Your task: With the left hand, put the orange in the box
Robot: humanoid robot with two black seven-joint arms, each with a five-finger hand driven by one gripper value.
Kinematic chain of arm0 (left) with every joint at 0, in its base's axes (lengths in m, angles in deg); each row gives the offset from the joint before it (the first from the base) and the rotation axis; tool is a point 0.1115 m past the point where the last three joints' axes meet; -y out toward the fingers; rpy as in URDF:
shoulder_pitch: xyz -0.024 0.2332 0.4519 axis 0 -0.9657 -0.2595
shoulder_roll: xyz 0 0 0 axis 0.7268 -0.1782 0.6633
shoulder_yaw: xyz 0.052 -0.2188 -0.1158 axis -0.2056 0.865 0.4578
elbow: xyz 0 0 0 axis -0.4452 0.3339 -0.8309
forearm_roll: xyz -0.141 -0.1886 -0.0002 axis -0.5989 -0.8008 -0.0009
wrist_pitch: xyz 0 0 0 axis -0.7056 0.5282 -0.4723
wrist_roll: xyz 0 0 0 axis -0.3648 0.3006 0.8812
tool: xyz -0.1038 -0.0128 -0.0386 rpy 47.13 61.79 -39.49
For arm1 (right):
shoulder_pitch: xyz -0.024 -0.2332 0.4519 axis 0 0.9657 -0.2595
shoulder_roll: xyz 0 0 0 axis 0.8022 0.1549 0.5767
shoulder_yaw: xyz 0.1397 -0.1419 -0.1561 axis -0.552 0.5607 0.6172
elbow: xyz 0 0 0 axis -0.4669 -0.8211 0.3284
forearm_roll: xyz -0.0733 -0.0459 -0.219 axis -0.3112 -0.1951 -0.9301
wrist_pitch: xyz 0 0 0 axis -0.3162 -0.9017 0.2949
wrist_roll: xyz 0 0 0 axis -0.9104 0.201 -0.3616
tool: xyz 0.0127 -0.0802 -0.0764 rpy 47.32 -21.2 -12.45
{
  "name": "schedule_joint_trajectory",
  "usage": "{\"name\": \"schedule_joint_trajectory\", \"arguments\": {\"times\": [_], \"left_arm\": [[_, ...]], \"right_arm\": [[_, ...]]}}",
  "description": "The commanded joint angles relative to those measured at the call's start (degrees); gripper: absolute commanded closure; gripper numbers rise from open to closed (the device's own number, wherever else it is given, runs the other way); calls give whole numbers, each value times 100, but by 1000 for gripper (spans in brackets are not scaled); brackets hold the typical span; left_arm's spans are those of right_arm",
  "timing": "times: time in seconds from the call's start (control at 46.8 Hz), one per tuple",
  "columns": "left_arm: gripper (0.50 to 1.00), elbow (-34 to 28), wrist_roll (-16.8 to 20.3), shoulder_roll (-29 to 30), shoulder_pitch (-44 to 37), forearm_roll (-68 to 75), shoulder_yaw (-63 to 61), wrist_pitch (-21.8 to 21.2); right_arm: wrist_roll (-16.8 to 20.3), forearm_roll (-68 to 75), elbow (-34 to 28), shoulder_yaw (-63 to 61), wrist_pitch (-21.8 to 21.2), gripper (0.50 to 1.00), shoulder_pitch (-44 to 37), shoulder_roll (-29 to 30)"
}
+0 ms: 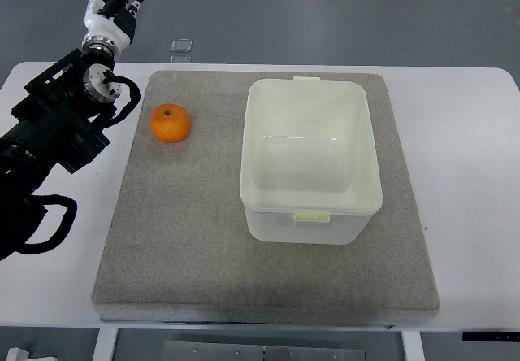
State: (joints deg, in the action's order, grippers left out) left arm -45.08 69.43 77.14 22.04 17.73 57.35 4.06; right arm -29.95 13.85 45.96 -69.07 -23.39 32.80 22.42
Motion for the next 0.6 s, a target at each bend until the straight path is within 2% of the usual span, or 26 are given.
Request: {"name": "schedule_joint_trajectory", "arguments": {"times": [0.0, 0.15, 0.257, 0.385, 0.577], "left_arm": [[510, 3, 0, 10, 76, 131, -637, 7], [510, 20, 0, 1, 147, 166, -1658, 86], [510, 90, 0, 71, 243, 332, -1974, 420], [510, 125, 0, 422, 612, 1026, -2554, 666], [510, 196, 0, 923, 1113, 2248, -3478, 1606]], "right_arm": [[0, -7, 0, 0, 3, 556, 0, 0], [0, -7, 0, 0, 3, 556, 0, 0], [0, 1, 0, 0, 3, 556, 0, 0], [0, 1, 0, 0, 3, 556, 0, 0], [0, 1, 0, 0, 3, 556, 0, 0]]}}
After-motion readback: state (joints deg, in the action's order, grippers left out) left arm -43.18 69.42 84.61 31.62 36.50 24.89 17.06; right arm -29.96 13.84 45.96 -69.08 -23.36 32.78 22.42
